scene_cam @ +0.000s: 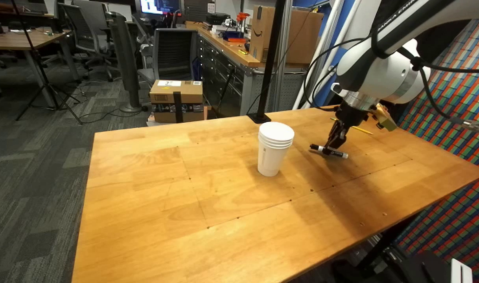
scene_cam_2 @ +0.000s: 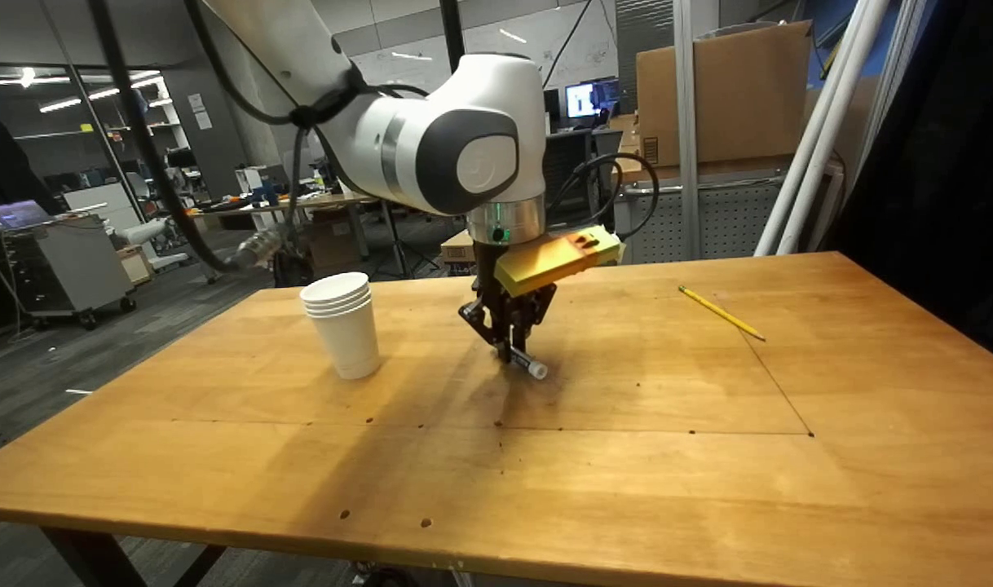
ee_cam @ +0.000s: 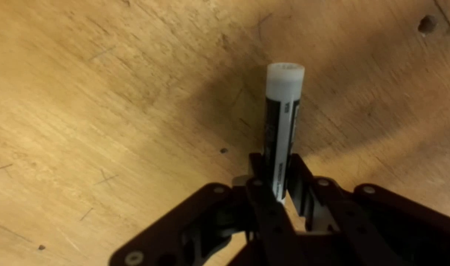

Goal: Put the marker into the cup

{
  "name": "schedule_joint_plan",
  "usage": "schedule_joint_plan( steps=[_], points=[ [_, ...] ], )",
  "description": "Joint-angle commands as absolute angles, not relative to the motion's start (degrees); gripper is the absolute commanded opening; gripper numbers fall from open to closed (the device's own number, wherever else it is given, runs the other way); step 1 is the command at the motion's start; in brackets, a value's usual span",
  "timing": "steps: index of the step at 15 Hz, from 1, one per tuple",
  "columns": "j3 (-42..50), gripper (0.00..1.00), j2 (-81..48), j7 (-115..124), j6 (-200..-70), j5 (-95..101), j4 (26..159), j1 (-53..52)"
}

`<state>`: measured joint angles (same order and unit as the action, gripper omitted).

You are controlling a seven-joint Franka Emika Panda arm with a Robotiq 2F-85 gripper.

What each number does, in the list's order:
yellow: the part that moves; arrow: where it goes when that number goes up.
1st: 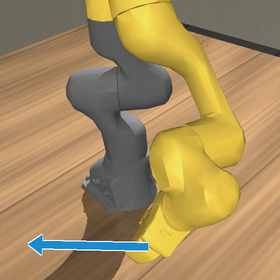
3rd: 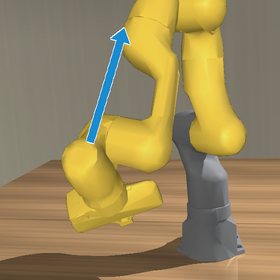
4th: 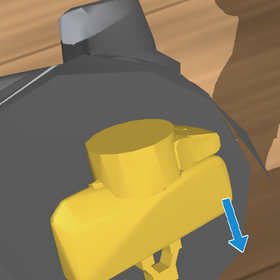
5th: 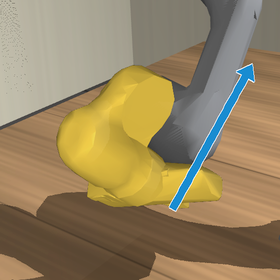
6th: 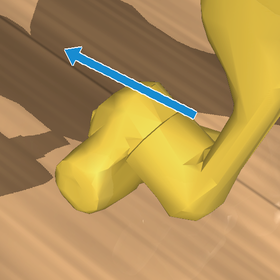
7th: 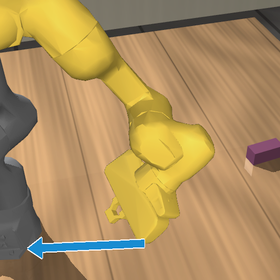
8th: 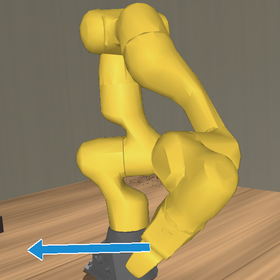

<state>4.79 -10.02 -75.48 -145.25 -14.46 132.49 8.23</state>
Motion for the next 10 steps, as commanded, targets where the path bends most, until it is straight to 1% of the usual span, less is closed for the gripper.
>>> schedule_joint_plan(
  steps=[1,10],
  points=[
    [3.9,0.08,-3.39,-67.06,-145.25,-12.43,135.46,7.31],
    [1.37,0.07,6.63,-49.05,-145.69,-11.96,139.45,2.15]
  ],
)
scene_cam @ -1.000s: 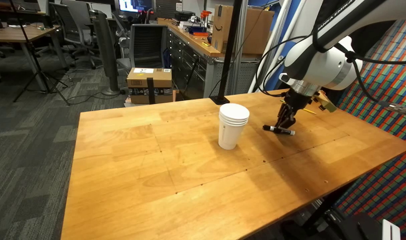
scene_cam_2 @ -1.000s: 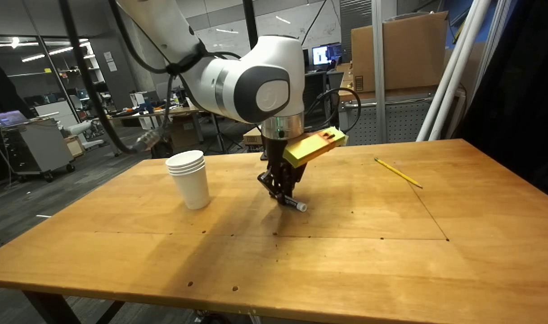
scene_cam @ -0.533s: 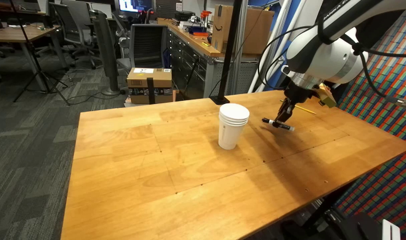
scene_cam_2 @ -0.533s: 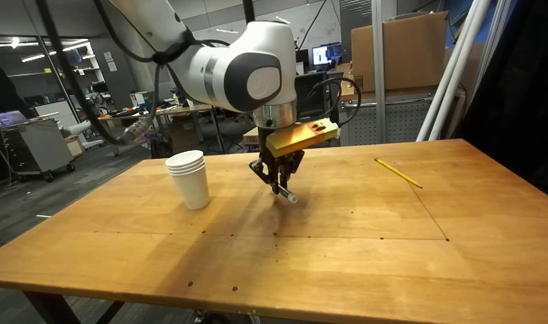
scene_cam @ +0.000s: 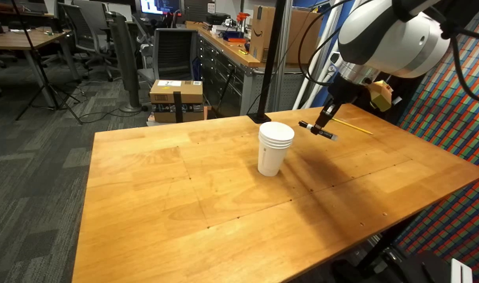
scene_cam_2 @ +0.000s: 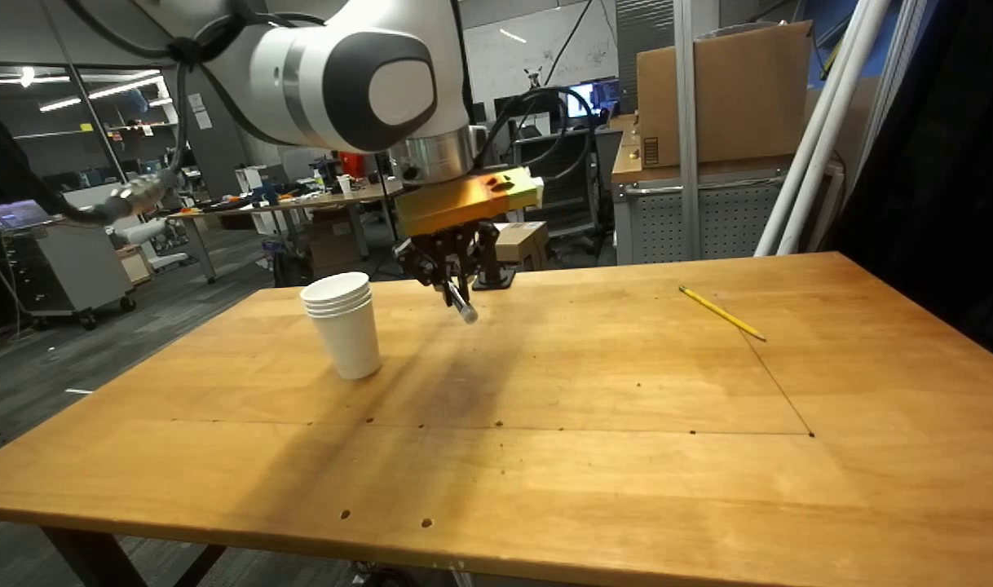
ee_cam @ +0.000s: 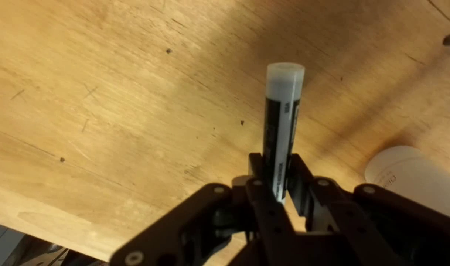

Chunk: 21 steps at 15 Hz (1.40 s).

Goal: Put the marker into the cup

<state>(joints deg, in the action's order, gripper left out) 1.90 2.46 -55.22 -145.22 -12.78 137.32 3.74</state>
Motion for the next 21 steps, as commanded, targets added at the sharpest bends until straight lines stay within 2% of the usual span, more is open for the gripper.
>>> schedule_joint_plan(
  steps=[1,5,12,21],
  points=[
    [1.19,0.07,7.34,-47.2,-145.9,-12.24,139.69,1.53],
    [0.43,0.07,9.24,-38.87,-146.92,-12.74,140.0,-0.92],
    [-2.8,0.07,11.29,-20.81,-159.57,-7.26,142.94,-4.25],
    [-5.98,0.07,14.19,-1.71,-159.13,7.88,143.78,-2.79]
  ],
)
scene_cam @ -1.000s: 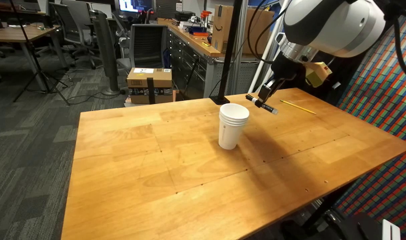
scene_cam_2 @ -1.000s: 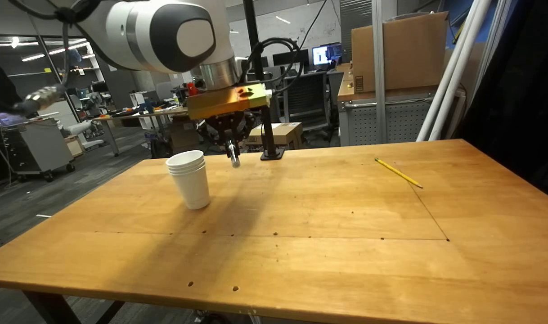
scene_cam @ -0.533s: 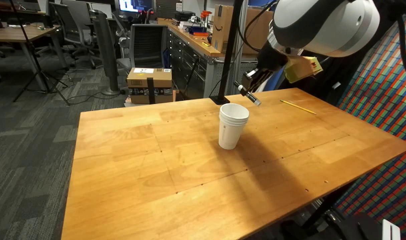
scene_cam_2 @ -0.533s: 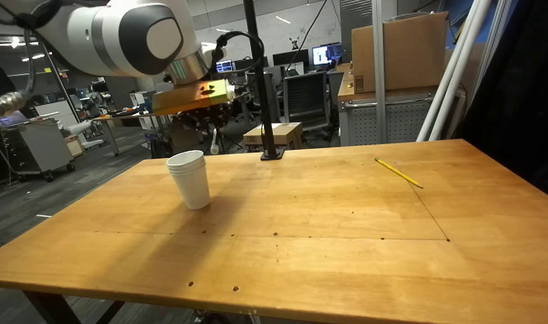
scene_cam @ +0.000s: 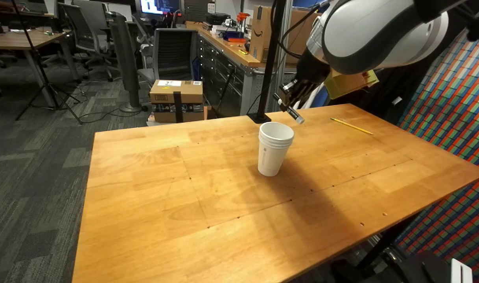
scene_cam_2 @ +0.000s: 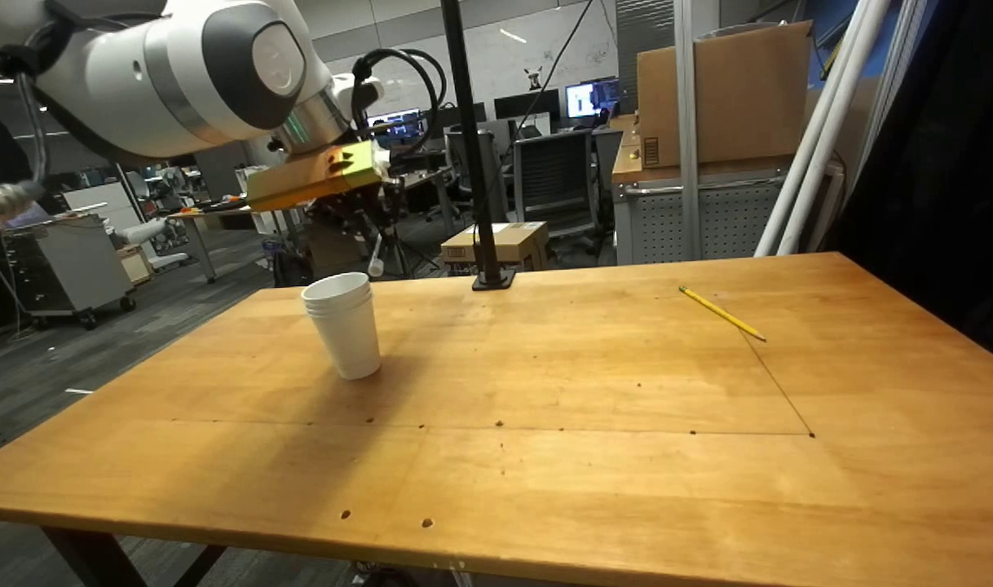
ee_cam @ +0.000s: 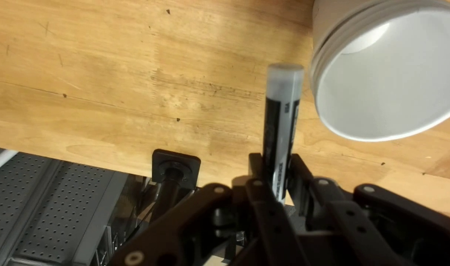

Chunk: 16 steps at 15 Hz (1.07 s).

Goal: Put the marker into the cup

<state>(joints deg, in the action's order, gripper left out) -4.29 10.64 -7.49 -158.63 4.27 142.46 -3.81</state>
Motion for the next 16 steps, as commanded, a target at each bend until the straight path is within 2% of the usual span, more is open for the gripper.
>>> schedule_joint_plan(
  steps=[1,9,16],
  points=[
    [-6.48,0.07,14.63,0.05,-158.57,9.17,143.55,-2.55],
    [-12.23,0.07,17.69,18.75,-162.38,18.77,143.83,2.04],
    [-19.5,0.05,19.23,39.17,-167.02,32.45,144.81,11.87]
  ],
)
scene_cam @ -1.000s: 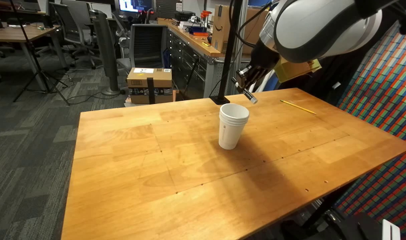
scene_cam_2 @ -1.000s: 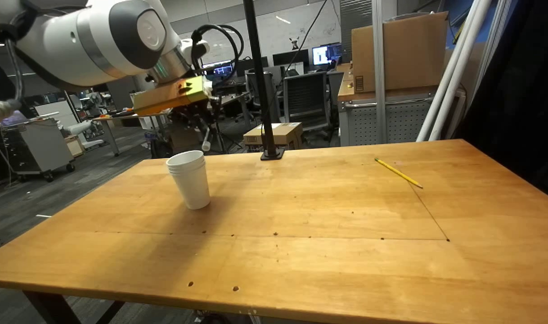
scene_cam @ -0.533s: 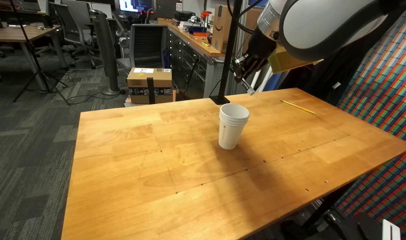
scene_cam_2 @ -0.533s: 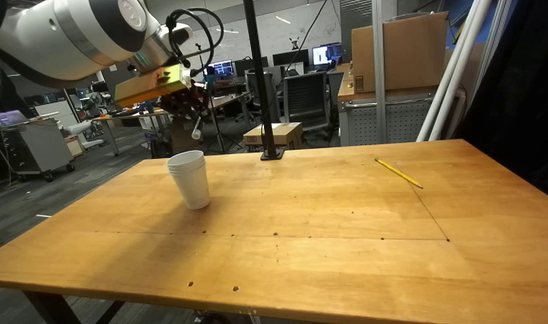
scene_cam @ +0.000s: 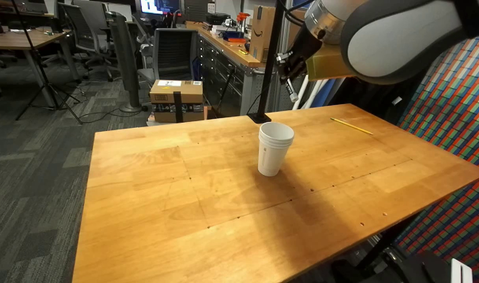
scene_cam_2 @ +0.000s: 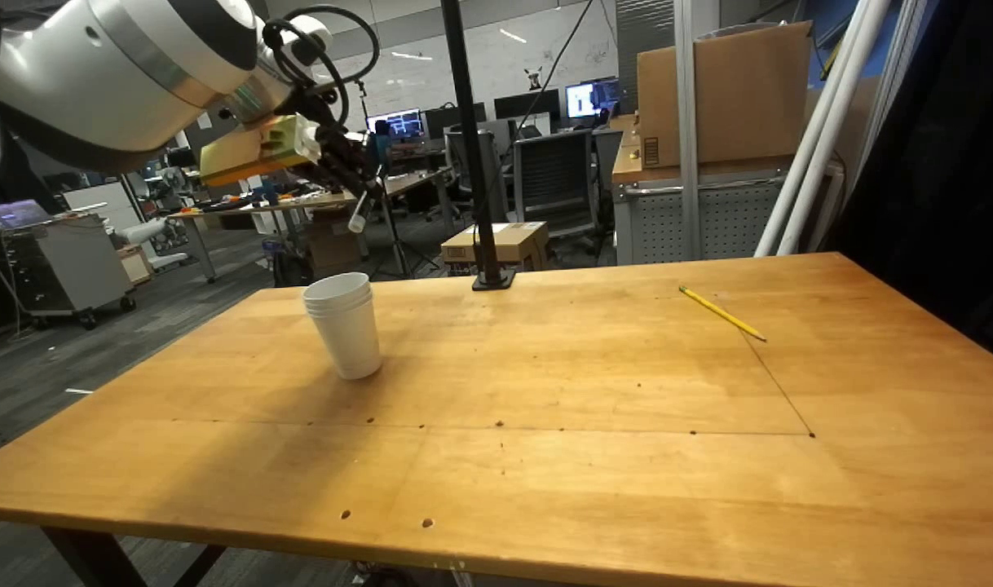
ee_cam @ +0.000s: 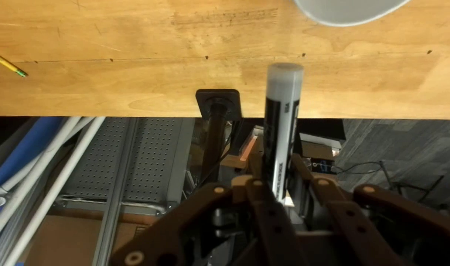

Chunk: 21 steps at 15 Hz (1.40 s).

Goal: Put the marker into the cup

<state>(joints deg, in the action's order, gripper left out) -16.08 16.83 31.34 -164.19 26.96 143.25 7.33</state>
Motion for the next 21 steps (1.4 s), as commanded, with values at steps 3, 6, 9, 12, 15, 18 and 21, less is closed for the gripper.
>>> schedule_joint_plan(
  steps=[3,6,9,12,15,18,21],
  points=[
    [-23.17,0.05,20.3,46.82,-168.28,39.59,145.88,16.19],
    [-27.16,0.05,21.91,53.78,-169.71,47.09,147.86,19.85],
    [-29.9,0.05,23.79,59.48,-171.54,52.96,150.04,22.49],
    [-31.95,0.05,26.73,64.67,-173.6,57.86,152.1,25.04],
    [-34.13,0.04,31.11,69.74,-176.24,62.72,153.36,27.67],
    [-37.11,0.03,35.33,74.26,-178.78,66.85,153.32,29.92],
    [-40.23,0.03,38.41,78.56,-181.0,68.83,153.08,31.67]
  ],
)
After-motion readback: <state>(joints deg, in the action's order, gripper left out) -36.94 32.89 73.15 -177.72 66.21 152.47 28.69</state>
